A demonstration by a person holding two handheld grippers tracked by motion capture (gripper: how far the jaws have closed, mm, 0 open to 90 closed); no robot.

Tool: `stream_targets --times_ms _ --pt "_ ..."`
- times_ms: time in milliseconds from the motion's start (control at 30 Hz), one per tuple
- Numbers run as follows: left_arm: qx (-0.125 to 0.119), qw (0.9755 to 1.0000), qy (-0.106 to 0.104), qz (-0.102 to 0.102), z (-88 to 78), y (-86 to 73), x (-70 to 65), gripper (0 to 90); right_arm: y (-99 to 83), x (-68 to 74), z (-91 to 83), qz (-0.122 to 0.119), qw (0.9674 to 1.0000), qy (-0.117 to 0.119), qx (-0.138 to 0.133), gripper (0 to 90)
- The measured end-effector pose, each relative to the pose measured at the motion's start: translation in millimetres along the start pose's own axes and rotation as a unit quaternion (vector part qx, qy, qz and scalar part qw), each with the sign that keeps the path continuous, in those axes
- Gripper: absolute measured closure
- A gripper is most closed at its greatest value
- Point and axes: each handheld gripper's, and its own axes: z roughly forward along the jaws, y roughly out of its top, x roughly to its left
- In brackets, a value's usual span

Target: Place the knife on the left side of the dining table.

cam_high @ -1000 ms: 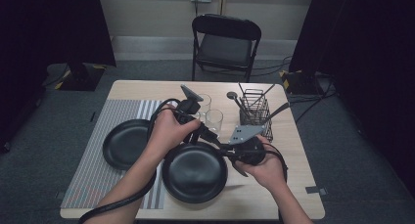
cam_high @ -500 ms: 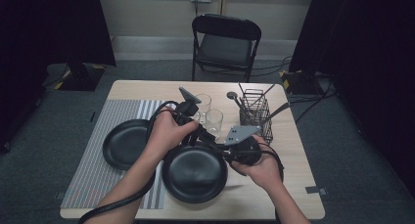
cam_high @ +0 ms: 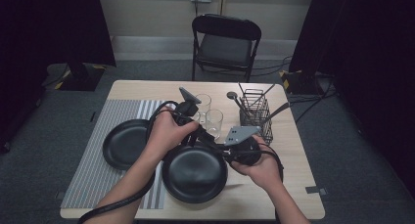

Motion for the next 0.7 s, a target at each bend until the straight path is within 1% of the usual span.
stream_targets --times_ms 67,100,133,200,233,300,333,433,467,500,567,600,633,667,700 --pt "0.001 1.0000 0.001 0.003 -0.1 0.1 0.5 80.6 -1.8 -0.9 0.2 0.005 1.0000 0.001 0.001 79.8" --pt "0.001 1.0000 0.001 0.002 0.1 0.0 0.5 80.8 -2.5 -1.4 0.6 0.003 1.0000 0.002 -0.002 79.8" --pt "0.002 1.0000 -0.005 -0.003 0.6 -0.1 0.1 81.4 -2.8 -1.3 0.9 0.003 1.0000 0.002 -0.003 79.8" --pt "0.006 1.0000 -0.001 -0.003 0.2 0.0 0.4 82.2 -2.5 -0.3 1.2 0.004 1.0000 0.003 0.002 79.8" --pt "0.006 1.0000 -0.005 -0.006 0.2 -0.1 0.7 82.4 -2.3 -0.1 1.4 0.002 1.0000 0.002 0.002 79.8" --pt "0.007 1.0000 -0.003 -0.005 -1.4 0.2 1.5 82.6 -2.1 -0.3 1.6 0.000 1.0000 0.002 -0.001 79.8" --pt "0.006 0.9999 -0.007 -0.008 -1.9 0.3 1.7 82.7 -1.8 -0.1 1.1 0.002 1.0000 0.003 -0.001 79.8" --pt "0.006 0.9998 -0.009 -0.015 -3.9 0.1 -0.3 83.1 -0.9 0.0 0.5 0.002 1.0000 0.004 -0.007 79.7" --pt "0.007 0.9999 -0.006 -0.005 -5.4 0.4 -0.6 83.3 -0.6 0.5 0.4 0.005 0.9999 0.004 -0.009 79.5" --pt "0.006 1.0000 -0.002 -0.003 -6.4 0.5 -1.3 83.4 -0.2 0.7 0.0 0.007 0.9999 0.004 -0.012 79.3" --pt "0.006 1.0000 -0.003 -0.002 -7.8 0.9 -3.3 83.6 0.1 1.2 -0.7 0.010 0.9998 0.005 -0.018 79.0" --pt "0.007 1.0000 0.001 0.003 -8.6 1.2 -4.3 83.6 0.2 1.3 -1.0 0.010 0.9997 0.005 -0.021 77.6" --pt "0.009 1.0000 0.001 0.003 -9.0 1.2 -4.8 83.6 0.1 1.0 -1.6 0.017 0.9995 0.008 -0.025 75.5" --pt "0.011 0.9999 0.002 0.006 -9.4 1.6 -5.0 83.6 0.0 0.7 -1.9 0.019 0.9994 0.009 -0.029 74.2" --pt "0.011 0.9999 0.001 0.005 -9.7 1.8 -5.2 83.6 -0.2 0.8 -2.4 0.020 0.9993 0.009 -0.031 71.0"
